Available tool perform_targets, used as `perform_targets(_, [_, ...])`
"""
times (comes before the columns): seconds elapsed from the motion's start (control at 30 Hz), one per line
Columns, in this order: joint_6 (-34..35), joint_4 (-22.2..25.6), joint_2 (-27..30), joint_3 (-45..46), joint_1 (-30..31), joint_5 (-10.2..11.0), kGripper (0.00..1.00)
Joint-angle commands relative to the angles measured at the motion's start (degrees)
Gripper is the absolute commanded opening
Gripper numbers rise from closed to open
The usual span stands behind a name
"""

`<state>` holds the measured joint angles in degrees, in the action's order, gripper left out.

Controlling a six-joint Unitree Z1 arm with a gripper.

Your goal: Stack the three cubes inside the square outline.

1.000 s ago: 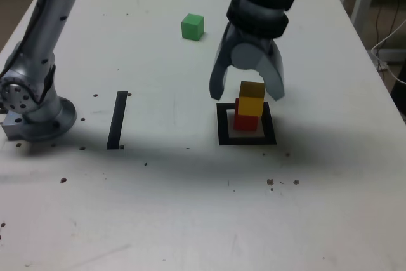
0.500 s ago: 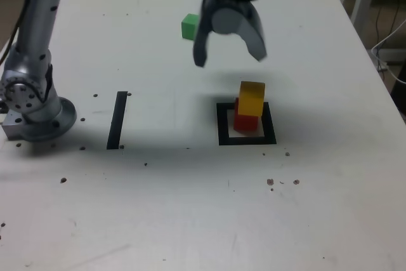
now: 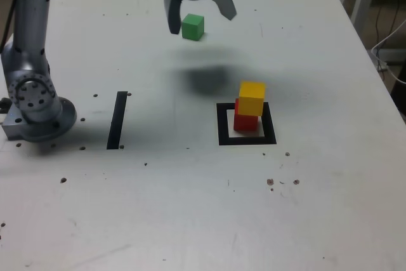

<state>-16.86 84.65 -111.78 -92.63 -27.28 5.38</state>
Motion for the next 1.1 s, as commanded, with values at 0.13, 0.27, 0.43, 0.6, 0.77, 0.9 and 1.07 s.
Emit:
perform_targets(0.13, [-6.19, -2.53, -0.32, 1.79, -4.85, 1.75, 0.99])
perform_targets(0.27, [-11.78, -5.24, -0.96, 2.50, -7.57, 3.52, 0.99])
perform_targets(0.43, [-18.14, -8.89, -1.37, 2.76, -9.87, 6.62, 0.99])
perform_targets(0.6, [-23.90, -12.74, -1.84, 3.12, -11.81, 7.58, 0.99])
perform_targets(0.77, [-28.77, -14.88, -3.50, 2.90, -13.23, 7.70, 0.99])
perform_targets(0.9, [-31.92, -15.82, -5.10, 2.79, -14.11, 7.40, 0.99])
perform_targets(1.07, [-34.31, -16.53, -6.28, 2.53, -14.68, 7.11, 0.99])
